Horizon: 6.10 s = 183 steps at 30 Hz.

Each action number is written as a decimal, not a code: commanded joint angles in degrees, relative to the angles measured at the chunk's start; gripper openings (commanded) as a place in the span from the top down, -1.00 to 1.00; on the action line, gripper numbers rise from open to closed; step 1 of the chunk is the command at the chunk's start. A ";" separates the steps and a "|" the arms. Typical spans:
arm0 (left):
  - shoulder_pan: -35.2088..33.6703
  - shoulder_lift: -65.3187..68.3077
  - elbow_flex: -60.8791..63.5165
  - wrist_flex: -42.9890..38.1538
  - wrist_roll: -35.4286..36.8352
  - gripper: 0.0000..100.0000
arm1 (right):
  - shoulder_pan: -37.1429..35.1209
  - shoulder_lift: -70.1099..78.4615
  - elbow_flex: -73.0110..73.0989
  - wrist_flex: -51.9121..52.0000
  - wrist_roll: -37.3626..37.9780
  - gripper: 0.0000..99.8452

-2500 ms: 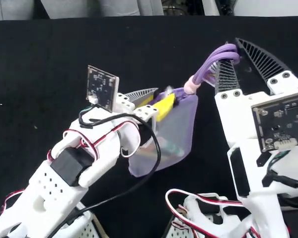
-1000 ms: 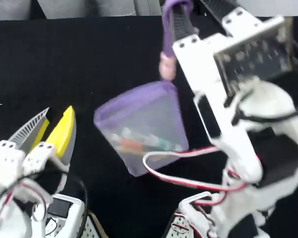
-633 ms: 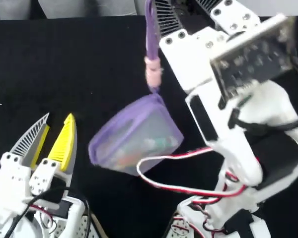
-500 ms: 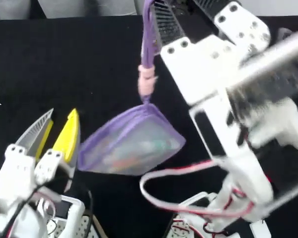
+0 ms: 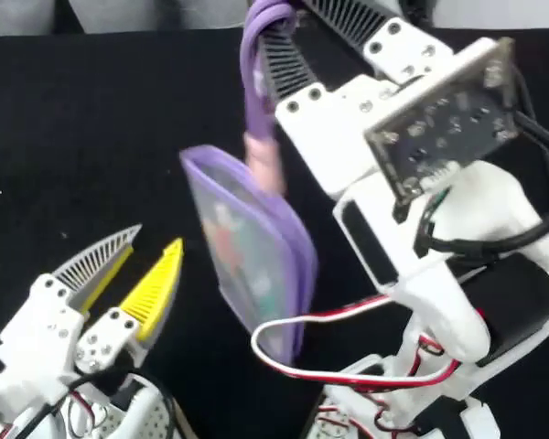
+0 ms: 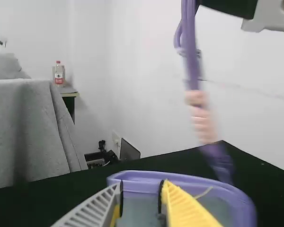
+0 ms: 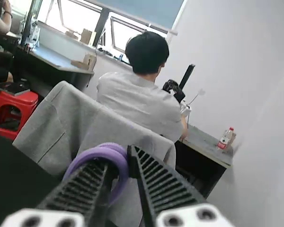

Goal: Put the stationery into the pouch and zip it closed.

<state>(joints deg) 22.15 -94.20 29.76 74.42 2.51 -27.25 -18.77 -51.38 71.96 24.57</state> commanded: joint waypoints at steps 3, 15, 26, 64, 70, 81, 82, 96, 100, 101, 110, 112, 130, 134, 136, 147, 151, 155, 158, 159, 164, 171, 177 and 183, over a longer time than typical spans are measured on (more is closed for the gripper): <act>1.63 -0.35 2.95 -0.70 -1.23 0.70 | 0.79 0.22 0.13 9.41 -0.09 0.98; 7.60 -0.44 4.53 1.23 -1.23 0.70 | -13.19 3.21 0.13 1.32 0.26 0.97; 25.01 -0.97 -0.13 13.36 -9.93 0.69 | -13.19 18.07 -0.48 -7.65 0.35 0.97; -18.07 -10.11 7.08 19.78 -27.96 0.70 | 5.98 16.57 -6.64 -0.35 -0.18 0.97; -22.81 -10.11 12.44 19.69 -34.37 0.70 | 8.79 11.12 -6.55 3.34 -0.18 0.97; -23.08 -10.11 20.00 15.38 -32.70 0.70 | 10.99 2.07 -6.11 12.92 -0.18 0.97; -22.81 -10.11 20.62 15.47 -30.51 0.70 | 11.43 1.63 -6.11 13.80 -0.18 0.97; -4.35 -10.02 19.74 12.48 -19.96 0.70 | 8.79 0.57 -6.46 22.15 -0.18 0.98; -3.65 -10.02 18.33 12.92 -17.76 0.69 | 4.48 1.10 -5.93 22.33 -0.09 0.98; -3.74 -10.02 18.51 13.01 -17.76 0.69 | 3.78 1.10 -5.67 22.33 -0.09 0.98; -3.74 -10.02 18.24 15.65 -17.76 0.69 | 3.52 1.01 4.97 5.80 0.35 0.97; -3.74 -10.11 18.24 15.65 -17.76 0.69 | 3.34 1.10 8.04 -1.76 0.35 0.97; 7.08 -10.11 18.86 15.30 -14.07 0.70 | -21.98 0.66 16.48 -17.05 0.35 0.98; 5.67 -10.11 16.57 16.00 -14.24 0.70 | -22.42 0.75 16.22 -14.42 0.35 0.98; 1.19 -10.20 12.53 17.93 -14.42 0.70 | -22.33 0.84 16.57 -13.71 0.35 0.98; -8.40 -10.20 -30.29 26.37 -21.45 0.70 | -22.68 0.57 16.04 -4.75 0.35 0.98; -8.40 -10.20 -29.58 26.37 -21.36 0.70 | -22.77 -1.10 16.31 0.62 0.35 0.98; -8.40 -10.20 -29.23 26.37 -21.45 0.70 | -22.51 -5.85 16.22 5.10 0.35 0.98; -8.40 -10.20 -29.41 26.37 -21.45 0.70 | -22.33 -10.24 16.48 7.82 0.35 0.98; -8.40 -10.20 -29.41 26.37 -21.45 0.70 | -22.24 -11.65 16.48 8.79 0.35 0.98; -8.40 -10.20 -29.14 26.37 -21.54 0.70 | -18.02 -16.48 16.48 12.84 0.00 0.98; -8.75 -10.02 -21.76 26.37 -26.46 0.70 | -15.47 -16.92 21.93 9.93 -0.09 0.98; -9.45 -10.11 -7.69 26.37 -36.48 0.70 | -12.57 -16.75 29.58 2.11 -0.18 0.98; -14.99 -9.67 -3.21 26.37 -41.32 0.70 | -12.31 -16.66 33.27 -2.81 -0.18 0.98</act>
<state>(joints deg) 9.32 -104.66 25.10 100.53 -36.62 -40.62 -35.21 -18.95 73.45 24.57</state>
